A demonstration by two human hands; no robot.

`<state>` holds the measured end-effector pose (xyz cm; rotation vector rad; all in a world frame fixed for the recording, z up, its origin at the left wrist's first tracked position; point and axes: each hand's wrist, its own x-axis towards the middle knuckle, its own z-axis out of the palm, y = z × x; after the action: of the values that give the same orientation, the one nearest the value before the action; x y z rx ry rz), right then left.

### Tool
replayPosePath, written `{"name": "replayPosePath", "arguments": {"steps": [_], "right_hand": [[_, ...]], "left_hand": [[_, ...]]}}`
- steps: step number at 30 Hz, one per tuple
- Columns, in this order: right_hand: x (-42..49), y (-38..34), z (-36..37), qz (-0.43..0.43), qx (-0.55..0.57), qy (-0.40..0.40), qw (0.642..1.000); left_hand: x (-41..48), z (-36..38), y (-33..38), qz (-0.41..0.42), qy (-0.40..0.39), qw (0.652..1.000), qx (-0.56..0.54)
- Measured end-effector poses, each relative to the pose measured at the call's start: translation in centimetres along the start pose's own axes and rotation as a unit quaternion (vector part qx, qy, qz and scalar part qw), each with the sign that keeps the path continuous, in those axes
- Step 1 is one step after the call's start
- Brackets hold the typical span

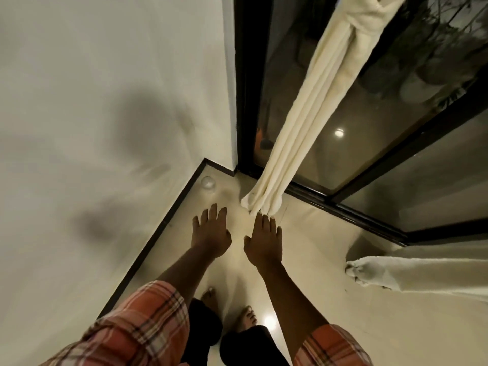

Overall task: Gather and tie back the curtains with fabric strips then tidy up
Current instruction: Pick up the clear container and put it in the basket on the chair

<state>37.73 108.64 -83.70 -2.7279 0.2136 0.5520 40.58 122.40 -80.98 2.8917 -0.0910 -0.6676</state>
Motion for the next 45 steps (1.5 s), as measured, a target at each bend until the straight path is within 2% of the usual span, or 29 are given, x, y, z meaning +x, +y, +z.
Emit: {"name": "replayPosePath", "arguments": {"steps": [7,14,21,26,30,35,41,45], "right_hand": [[0.8,-3.4,-1.6,-0.008,-0.033,-0.01,0.999],[4.4,-7.8,-1.8,0.013,-0.053,-0.034,0.998],[9.4,-14.7,-2.4,0.029,0.013,-0.048,0.998],[14.3,-16.2,-1.1,0.068,0.057,-0.039,0.995],[20.2,-15.8,4.5,0.073,0.072,-0.039,0.994],[28.1,-14.0,15.7,0.066,0.079,-0.059,0.993],[35.9,-10.1,28.4,0.049,0.095,-0.11,0.988],[40.3,-8.1,34.4,0.051,0.175,-0.112,0.977]], "left_hand": [[-1.0,-1.4,-4.1,-0.052,-0.024,0.998,-0.036],[2.2,-3.4,-9.3,-0.06,-0.032,0.996,-0.062],[7.2,-6.9,-15.2,-0.059,-0.061,0.995,-0.053],[12.4,-7.1,-17.8,-0.027,-0.073,0.997,-0.022],[18.0,-2.6,-20.1,0.003,-0.077,0.997,0.011],[27.4,6.3,-23.4,0.023,-0.074,0.996,0.046],[35.8,17.8,-26.3,0.011,-0.073,0.997,0.018],[39.2,24.3,-27.7,0.0,-0.088,0.996,-0.003]]}}
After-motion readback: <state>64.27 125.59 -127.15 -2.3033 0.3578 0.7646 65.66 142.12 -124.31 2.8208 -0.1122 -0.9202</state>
